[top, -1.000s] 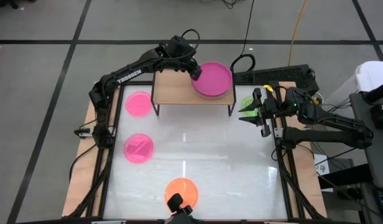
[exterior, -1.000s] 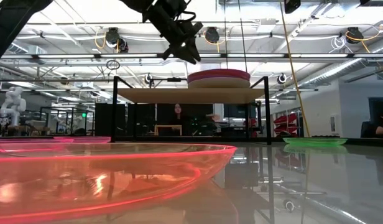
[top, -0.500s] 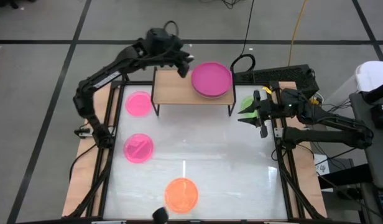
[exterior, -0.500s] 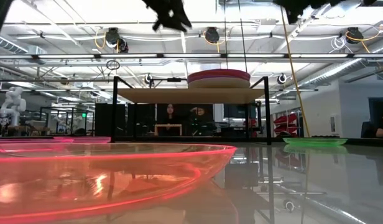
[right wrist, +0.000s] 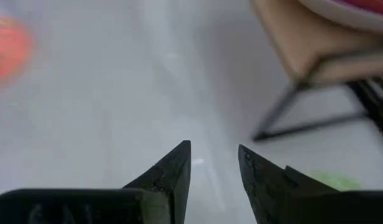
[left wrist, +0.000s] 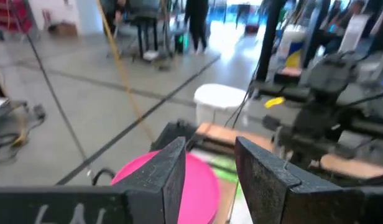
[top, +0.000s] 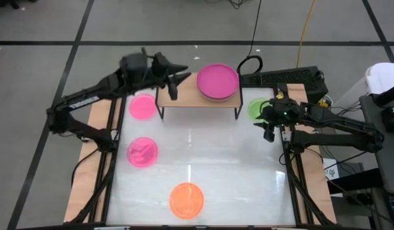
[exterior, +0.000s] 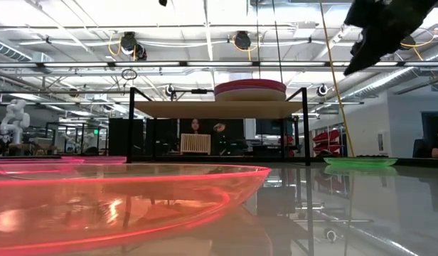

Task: Place and stack plates onto a shelf
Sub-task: Put the green transparent plate on the shelf

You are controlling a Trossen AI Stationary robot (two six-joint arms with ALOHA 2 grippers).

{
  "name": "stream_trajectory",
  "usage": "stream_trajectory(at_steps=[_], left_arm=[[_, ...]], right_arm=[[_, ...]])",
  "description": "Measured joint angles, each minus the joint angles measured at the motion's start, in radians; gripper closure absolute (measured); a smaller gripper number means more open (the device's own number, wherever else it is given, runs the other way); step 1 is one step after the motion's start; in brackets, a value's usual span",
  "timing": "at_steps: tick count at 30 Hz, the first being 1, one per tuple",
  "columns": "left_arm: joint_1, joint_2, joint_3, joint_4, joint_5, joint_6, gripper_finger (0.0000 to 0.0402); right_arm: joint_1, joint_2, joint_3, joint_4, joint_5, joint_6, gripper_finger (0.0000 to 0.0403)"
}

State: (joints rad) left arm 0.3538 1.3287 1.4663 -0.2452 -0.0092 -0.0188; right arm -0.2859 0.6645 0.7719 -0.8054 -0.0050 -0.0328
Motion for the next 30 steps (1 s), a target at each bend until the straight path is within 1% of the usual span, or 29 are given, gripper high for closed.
stream_trajectory(at_steps=[2, 5, 7, 9, 12, 14, 18, 24, 27, 30], left_arm=[[-0.024, -0.046, -0.104, 0.119, -0.001, -0.018, 0.0256], [-0.060, -0.098, -0.237, 0.253, 0.001, -0.035, 0.0256], [-0.078, -0.123, -0.305, 0.297, 0.000, -0.035, 0.0256], [-0.089, -0.135, -0.355, 0.313, 0.000, -0.017, 0.0256], [-0.097, -0.134, -0.414, 0.305, 0.001, -0.006, 0.0256], [-0.102, -0.125, -0.450, 0.311, 0.000, -0.053, 0.0256], [-0.110, -0.089, -0.523, 0.436, 0.000, -0.143, 0.0256], [-0.129, -0.085, -0.609, 0.648, 0.000, -0.168, 0.0256], [-0.142, -0.085, -0.632, 0.685, 0.000, -0.168, 0.0256], [-0.160, -0.085, -0.646, 0.695, -0.001, -0.159, 0.0256]], right_arm=[[0.000, 0.018, 0.000, -0.025, 0.052, 0.016, 0.0287], [0.000, 0.058, -0.001, -0.059, 0.107, 0.035, 0.0287], [0.000, 0.086, -0.012, -0.055, 0.136, 0.050, 0.0287], [-0.001, 0.117, -0.038, -0.047, 0.139, 0.055, 0.0287], [-0.002, 0.179, -0.046, -0.012, 0.134, 0.047, 0.0287], [-0.001, 0.224, -0.045, -0.016, 0.129, 0.041, 0.0287], [-0.001, 0.311, -0.046, -0.013, 0.129, 0.051, 0.0287], [-0.010, 0.439, -0.046, 0.046, 0.219, 0.163, 0.0287], [-0.020, 0.502, -0.046, 0.049, 0.220, 0.215, 0.0287], [-0.027, 0.563, -0.046, 0.052, 0.282, 0.279, 0.0287]])
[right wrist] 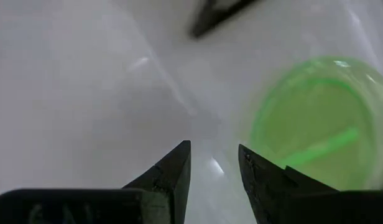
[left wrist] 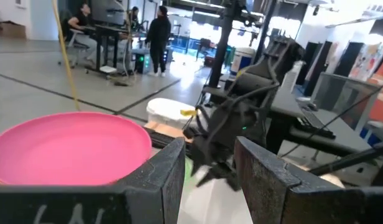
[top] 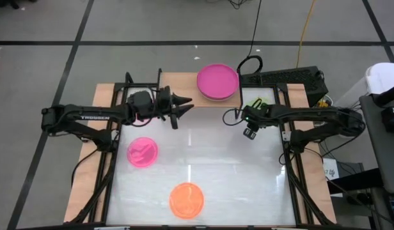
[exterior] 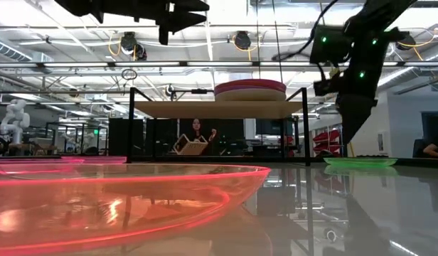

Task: Place and stack plates onto a shelf
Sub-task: Put the green transparent plate on the shelf

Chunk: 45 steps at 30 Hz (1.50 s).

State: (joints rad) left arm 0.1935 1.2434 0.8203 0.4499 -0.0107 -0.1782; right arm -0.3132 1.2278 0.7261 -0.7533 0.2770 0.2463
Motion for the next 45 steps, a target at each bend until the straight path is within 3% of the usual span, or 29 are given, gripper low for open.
stream_trajectory(at_steps=[8, 20, 29, 33, 39, 45], left_arm=[[-0.025, 0.001, -0.006, 0.015, -0.052, 0.025, 0.0256], [-0.036, 0.000, -0.005, 0.013, -0.053, 0.033, 0.0256], [-0.067, 0.000, -0.005, -0.001, -0.052, 0.033, 0.0256], [-0.077, 0.000, -0.005, -0.006, -0.052, 0.030, 0.0256], [-0.098, 0.000, -0.005, -0.006, -0.052, 0.026, 0.0256], [-0.111, 0.000, -0.005, -0.011, -0.052, 0.025, 0.0256]], right_arm=[[-0.002, 0.140, 0.000, 0.018, 0.175, 0.003, 0.0287], [-0.059, 0.269, 0.000, 0.054, 0.168, 0.003, 0.0287], [-0.104, 0.289, 0.003, 0.060, 0.183, 0.002, 0.0289], [-0.106, 0.291, 0.001, 0.057, 0.187, -0.006, 0.0316], [-0.109, 0.293, -0.003, 0.048, 0.196, -0.043, 0.0390], [-0.107, 0.280, -0.002, 0.010, 0.195, -0.056, 0.0401]])
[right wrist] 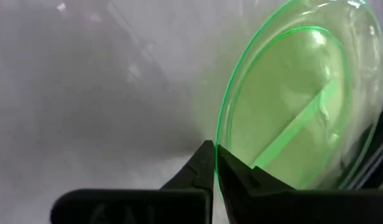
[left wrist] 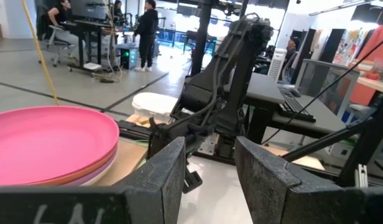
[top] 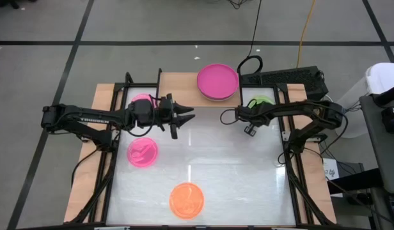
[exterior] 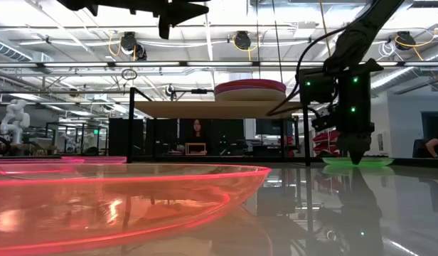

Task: Place and stack plates onto a shelf
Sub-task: Put the green transparent plate on the shelf

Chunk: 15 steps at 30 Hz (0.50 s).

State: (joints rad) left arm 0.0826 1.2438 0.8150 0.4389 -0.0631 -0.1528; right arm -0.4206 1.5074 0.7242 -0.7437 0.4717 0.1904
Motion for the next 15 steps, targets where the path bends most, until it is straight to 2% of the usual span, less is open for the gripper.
stream_trajectory(at_steps=[5, 12, 15], left_arm=[[0.000, 0.000, 0.000, -0.002, -0.009, 0.000, 0.0256], [0.000, 0.000, 0.000, -0.003, -0.017, -0.001, 0.0256], [0.000, 0.000, 0.000, -0.002, -0.017, -0.002, 0.0256]], right_arm=[[0.012, -0.087, 0.000, -0.069, 0.000, 0.031, 0.0402], [0.018, -0.325, 0.000, -0.079, 0.009, 0.033, 0.0403], [0.018, -0.428, 0.001, -0.076, 0.053, 0.019, 0.0403]])
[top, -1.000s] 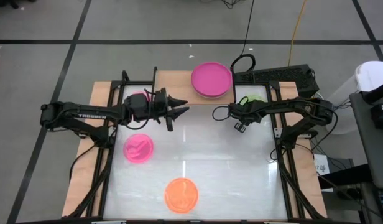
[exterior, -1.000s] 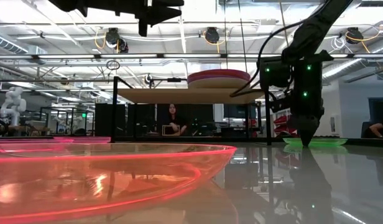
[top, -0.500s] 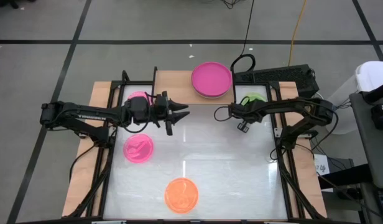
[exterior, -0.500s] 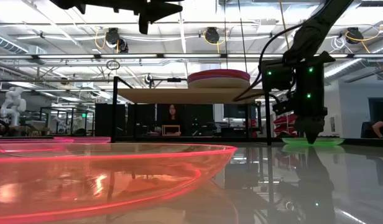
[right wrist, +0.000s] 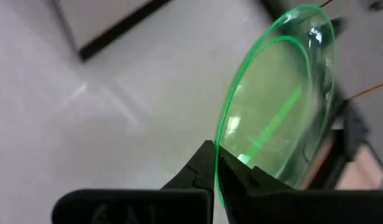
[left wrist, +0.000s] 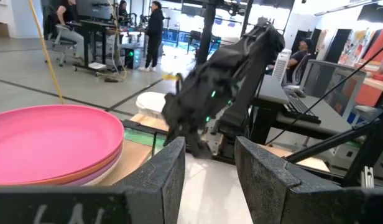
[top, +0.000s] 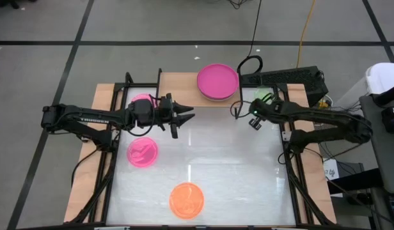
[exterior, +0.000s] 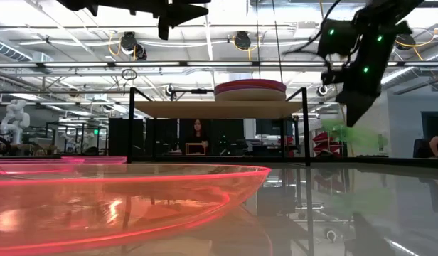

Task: Place and stack plates onto a shelf
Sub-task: Put the green transparent plate on the shelf

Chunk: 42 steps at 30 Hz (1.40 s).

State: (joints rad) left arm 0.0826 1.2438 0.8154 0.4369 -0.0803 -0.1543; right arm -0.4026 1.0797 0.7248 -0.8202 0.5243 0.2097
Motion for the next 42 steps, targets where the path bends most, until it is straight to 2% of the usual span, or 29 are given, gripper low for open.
stream_trajectory(at_steps=[5, 10, 14, 19, 22, 27, 36, 42], left_arm=[[0.000, 0.000, 0.000, 0.000, -0.001, -0.001, 0.0256], [0.000, 0.000, 0.000, 0.001, -0.001, -0.011, 0.0256], [0.000, 0.000, 0.000, 0.016, -0.031, -0.016, 0.0256], [0.007, -0.014, 0.012, 0.038, -0.053, -0.046, 0.0256], [0.019, -0.040, 0.016, 0.036, -0.053, -0.089, 0.0256], [0.050, -0.115, 0.016, 0.025, -0.054, -0.070, 0.0256], [0.089, -0.272, 0.016, -0.075, -0.063, -0.025, 0.0256], [0.089, -0.312, 0.015, -0.115, -0.063, -0.017, 0.0256]], right_arm=[[0.000, -0.137, 0.001, 0.040, 0.004, -0.052, 0.0403], [0.004, -0.216, 0.001, 0.130, 0.001, -0.130, 0.0403], [0.028, -0.225, 0.015, 0.208, 0.000, -0.202, 0.0403], [0.066, -0.186, 0.110, 0.235, 0.031, -0.256, 0.0403], [0.094, -0.146, 0.180, 0.242, 0.055, -0.292, 0.0403], [0.153, -0.033, 0.296, 0.305, 0.050, -0.375, 0.0403], [0.268, 0.289, 0.542, 0.344, 0.048, -0.586, 0.0403], [0.293, 0.483, 0.687, 0.471, 0.047, -0.730, 0.0403]])
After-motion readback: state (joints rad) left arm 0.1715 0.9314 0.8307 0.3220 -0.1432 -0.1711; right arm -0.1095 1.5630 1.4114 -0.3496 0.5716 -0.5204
